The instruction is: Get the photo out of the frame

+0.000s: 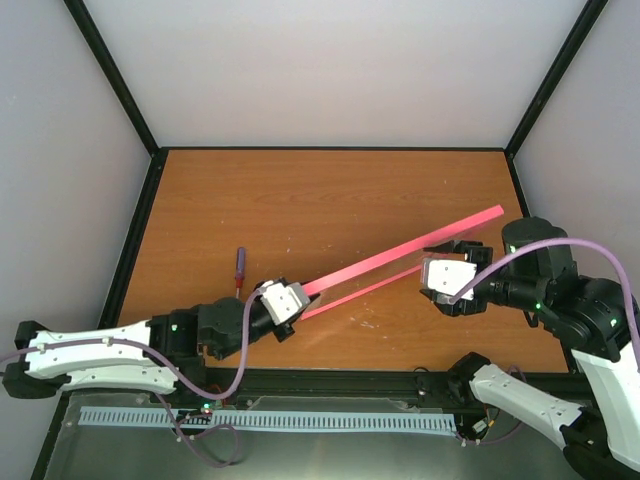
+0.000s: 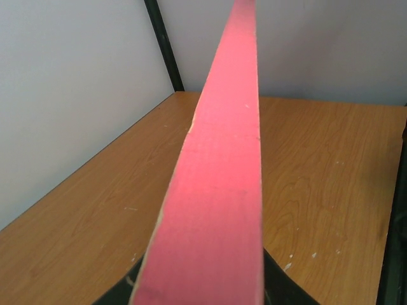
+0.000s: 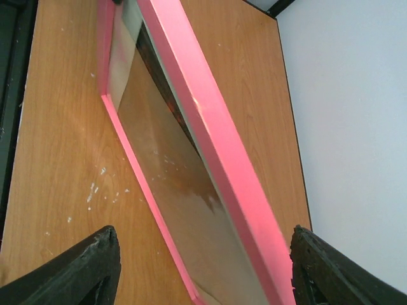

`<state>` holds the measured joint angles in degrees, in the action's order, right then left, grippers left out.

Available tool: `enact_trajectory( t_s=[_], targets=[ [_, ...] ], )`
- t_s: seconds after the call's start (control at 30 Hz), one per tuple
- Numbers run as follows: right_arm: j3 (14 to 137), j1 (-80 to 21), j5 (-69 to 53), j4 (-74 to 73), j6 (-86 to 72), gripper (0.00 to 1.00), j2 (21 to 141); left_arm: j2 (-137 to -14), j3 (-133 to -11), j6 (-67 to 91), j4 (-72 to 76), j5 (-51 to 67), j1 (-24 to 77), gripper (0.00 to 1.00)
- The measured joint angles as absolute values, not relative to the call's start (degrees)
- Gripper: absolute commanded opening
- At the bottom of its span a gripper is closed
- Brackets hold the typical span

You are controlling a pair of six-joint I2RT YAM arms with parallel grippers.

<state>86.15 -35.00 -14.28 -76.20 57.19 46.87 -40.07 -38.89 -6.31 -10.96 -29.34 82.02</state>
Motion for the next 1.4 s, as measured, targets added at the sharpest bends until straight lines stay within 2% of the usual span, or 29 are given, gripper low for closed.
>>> enact_trajectory(
  t_s=[0.2,0.33,0.6,0.77,1.13,1.4],
  targets=[
    [86.94,-35.00,-16.49,-75.55,54.78,0.71,47.62,-48.40,-45.78,-0.56,-11.16,-30.55,81.71,0.01],
    [86.96,-35.00,-17.41,-74.87,53.06,0.70,47.99,-52.60,-49.25,7.16,-11.16,-28.73,76.77,0.01],
    [84.82,-35.00,-17.61,-72.27,50.06,0.69,47.72,-57.36,-49.10,22.92,-6.35,-30.22,66.94,0.01],
    [80.86,-35.00,-16.86,-70.00,47.92,0.68,46.70,-57.49,-44.45,36.10,-2.07,-34.28,63.83,0.01],
    [68.42,-34.04,-8.58,-59.55,40.07,0.65,46.17,-59.29,-35.35,72.73,1.65,-41.10,63.42,0.01],
    [57.58,-31.05,-3.14,-51.00,35.59,0.65,47.13,-71.57,-35.27,96.60,5.04,-47.05,68.77,0.01]
  ],
)
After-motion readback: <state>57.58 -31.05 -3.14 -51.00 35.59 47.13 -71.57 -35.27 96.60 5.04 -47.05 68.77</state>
